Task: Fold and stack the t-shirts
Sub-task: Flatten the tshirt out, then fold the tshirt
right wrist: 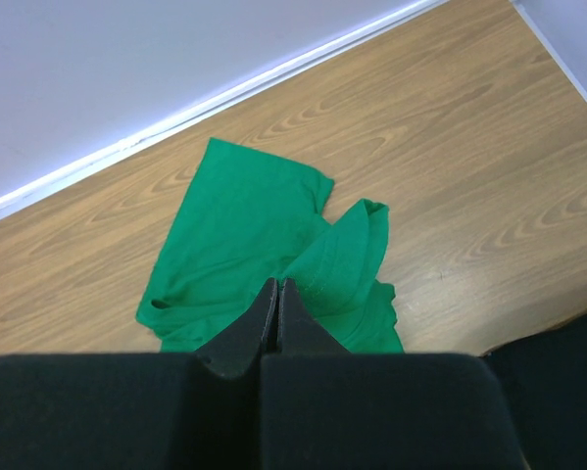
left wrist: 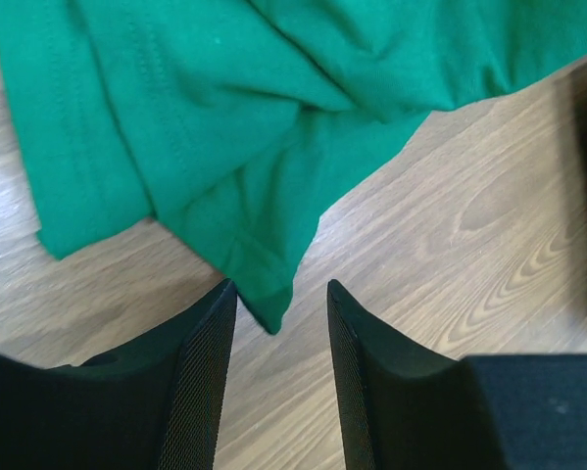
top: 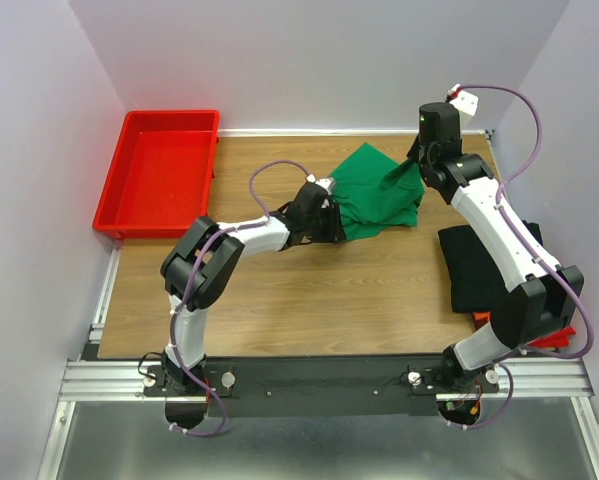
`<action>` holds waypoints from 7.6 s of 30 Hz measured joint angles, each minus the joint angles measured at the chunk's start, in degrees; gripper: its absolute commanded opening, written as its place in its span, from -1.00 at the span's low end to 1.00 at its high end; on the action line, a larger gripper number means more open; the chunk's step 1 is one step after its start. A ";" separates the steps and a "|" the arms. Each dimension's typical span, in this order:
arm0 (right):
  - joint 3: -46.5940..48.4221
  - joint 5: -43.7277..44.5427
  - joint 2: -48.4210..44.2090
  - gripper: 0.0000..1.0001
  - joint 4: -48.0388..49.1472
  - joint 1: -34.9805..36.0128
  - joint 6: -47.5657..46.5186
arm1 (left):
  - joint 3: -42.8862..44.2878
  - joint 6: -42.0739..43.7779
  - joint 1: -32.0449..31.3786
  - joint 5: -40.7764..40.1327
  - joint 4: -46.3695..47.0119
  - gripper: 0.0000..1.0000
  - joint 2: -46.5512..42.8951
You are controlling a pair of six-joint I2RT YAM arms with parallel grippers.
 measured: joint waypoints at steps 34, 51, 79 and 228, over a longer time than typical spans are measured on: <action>2.71 1.38 -3.74 -0.99 -0.63 -2.91 -0.57 | -0.22 6.86 28.89 -6.49 -15.43 -1.00 -46.66; 16.31 -1.75 -6.95 -0.99 1.57 -3.02 0.37 | 10.12 5.57 34.71 -4.81 -14.58 -1.00 -42.73; 2.32 -10.82 -9.62 -0.99 20.33 -7.02 4.22 | 16.98 0.20 41.62 6.38 2.75 -1.00 -26.01; -19.47 -9.75 -2.32 -0.99 -4.33 -3.08 15.65 | -1.68 -9.44 31.63 -25.53 -17.09 -1.00 -11.61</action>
